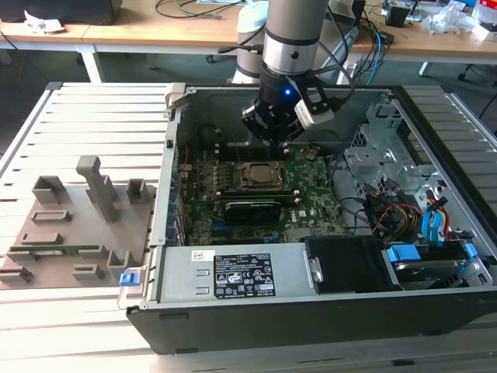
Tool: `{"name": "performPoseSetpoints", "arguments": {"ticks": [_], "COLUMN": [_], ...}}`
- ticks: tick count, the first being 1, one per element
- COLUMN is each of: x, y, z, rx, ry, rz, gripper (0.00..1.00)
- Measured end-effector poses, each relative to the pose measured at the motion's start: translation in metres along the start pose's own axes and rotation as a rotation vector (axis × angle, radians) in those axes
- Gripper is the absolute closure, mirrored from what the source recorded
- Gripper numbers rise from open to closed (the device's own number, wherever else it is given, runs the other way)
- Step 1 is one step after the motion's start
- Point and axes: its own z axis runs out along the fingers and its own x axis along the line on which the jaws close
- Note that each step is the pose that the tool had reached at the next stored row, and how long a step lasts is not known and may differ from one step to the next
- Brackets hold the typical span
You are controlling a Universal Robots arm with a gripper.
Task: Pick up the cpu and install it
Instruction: 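Install the first cpu locking lever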
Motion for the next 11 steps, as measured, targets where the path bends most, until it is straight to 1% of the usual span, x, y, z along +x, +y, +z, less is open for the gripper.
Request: {"name": "performPoseSetpoints", "arguments": {"ticks": [1,2,3,9,10,11], "x": [0.0,0.0,0.0,0.0,0.0,0.0001], "y": [0.0,0.0,0.0,0.0001,0.0,0.0], "z": [0.0,0.0,0.0,-0.0001,-0.0014,-0.0042], "rx": [0.001,0.0015,0.0019,0.0019,0.0022,0.0022], "ry": [-0.0006,-0.0009,-0.0011,-0.0013,-0.001,-0.0011], "rz": [-0.062,-0.095,-0.117,-0.119,-0.119,-0.119], "gripper": [0.89,0.89,0.89,0.89,0.89,0.89]}}
